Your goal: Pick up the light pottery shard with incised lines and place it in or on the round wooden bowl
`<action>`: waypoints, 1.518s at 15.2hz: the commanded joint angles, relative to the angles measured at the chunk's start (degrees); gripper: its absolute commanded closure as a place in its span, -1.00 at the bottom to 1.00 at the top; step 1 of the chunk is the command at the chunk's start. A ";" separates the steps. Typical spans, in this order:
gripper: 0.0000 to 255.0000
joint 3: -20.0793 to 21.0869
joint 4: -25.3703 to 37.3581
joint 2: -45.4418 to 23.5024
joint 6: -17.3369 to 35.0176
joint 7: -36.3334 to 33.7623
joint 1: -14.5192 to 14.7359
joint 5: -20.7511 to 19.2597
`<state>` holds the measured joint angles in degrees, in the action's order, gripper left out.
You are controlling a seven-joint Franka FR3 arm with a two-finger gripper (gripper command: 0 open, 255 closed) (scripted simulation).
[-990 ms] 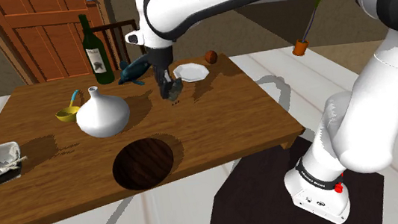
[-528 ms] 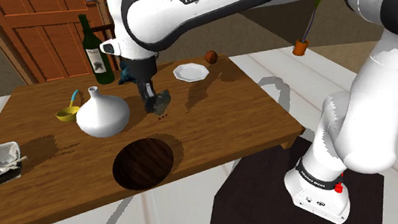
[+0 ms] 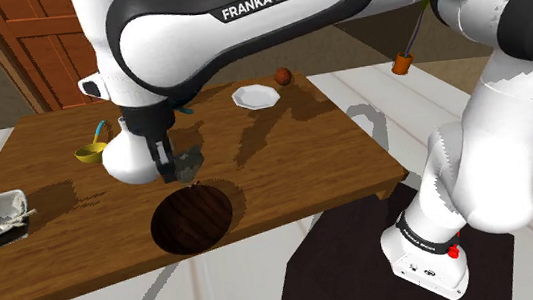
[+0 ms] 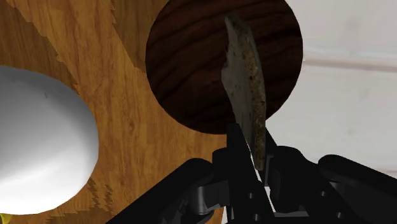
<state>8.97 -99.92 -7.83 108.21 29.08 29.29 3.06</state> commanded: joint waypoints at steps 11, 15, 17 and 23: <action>1.00 0.92 -3.08 -3.36 6.55 -2.38 1.51 -0.66; 1.00 0.90 -5.04 -4.24 9.38 -2.31 1.56 -0.76; 1.00 0.88 -6.01 -4.80 10.91 -2.28 1.58 -0.83; 1.00 0.88 -6.01 -4.80 10.91 -2.28 1.58 -0.83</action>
<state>9.86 -105.93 -12.63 119.10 26.80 30.88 2.23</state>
